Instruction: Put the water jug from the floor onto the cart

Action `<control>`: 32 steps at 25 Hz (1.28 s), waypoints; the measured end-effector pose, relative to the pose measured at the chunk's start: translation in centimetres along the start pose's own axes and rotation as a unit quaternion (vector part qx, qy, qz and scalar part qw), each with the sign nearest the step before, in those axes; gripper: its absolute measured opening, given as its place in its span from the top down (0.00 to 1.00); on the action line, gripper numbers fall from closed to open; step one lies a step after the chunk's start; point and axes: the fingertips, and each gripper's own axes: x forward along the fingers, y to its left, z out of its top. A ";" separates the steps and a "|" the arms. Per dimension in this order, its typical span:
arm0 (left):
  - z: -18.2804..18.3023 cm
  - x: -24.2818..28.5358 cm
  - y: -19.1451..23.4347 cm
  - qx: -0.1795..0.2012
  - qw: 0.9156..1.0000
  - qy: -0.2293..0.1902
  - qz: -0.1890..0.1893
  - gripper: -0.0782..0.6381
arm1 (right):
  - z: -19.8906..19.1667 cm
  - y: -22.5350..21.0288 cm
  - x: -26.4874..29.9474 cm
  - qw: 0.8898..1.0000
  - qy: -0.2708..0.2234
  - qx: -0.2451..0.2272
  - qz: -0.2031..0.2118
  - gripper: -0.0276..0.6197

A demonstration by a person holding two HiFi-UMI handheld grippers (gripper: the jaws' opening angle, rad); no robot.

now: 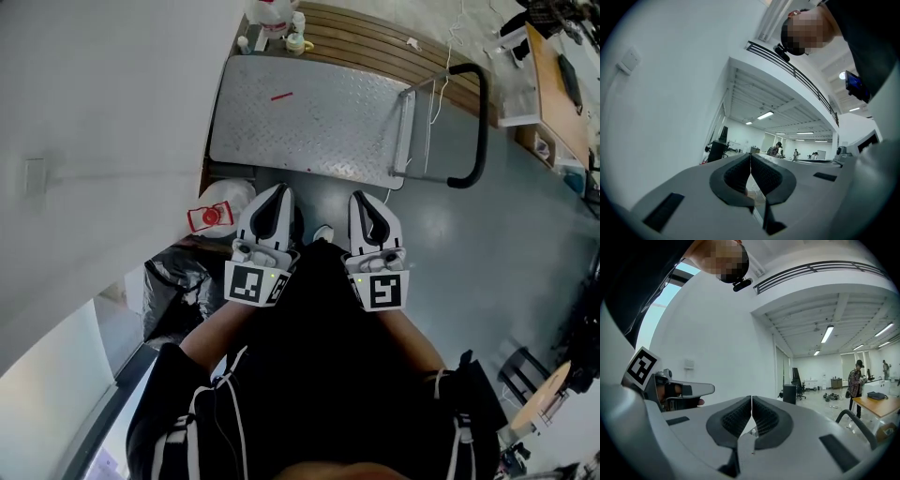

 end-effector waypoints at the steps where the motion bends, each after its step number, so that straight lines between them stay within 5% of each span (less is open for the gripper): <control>1: 0.4 0.4 0.4 0.006 1.000 -0.002 -0.006 0.87 | -0.1 0.1 0.8 1.000 0.006 -0.001 -0.003 0.93; 9: 3.1 4.0 5.9 0.010 0.999 -0.026 -0.022 0.87 | 1.0 -0.2 7.0 0.999 0.011 -0.017 -0.040 0.93; 20: 3.1 7.0 6.3 0.016 0.995 -0.009 -0.095 0.87 | 1.1 -0.8 10.3 0.996 0.032 -0.025 -0.079 0.93; 25: 3.6 7.2 8.7 0.001 0.998 -0.014 -0.061 0.87 | 1.1 -1.6 11.0 0.995 0.041 -0.023 -0.088 0.93; 32: 5.0 7.8 10.8 0.002 0.999 -0.044 0.008 0.87 | 2.0 -2.0 13.1 0.999 0.028 -0.018 -0.033 0.93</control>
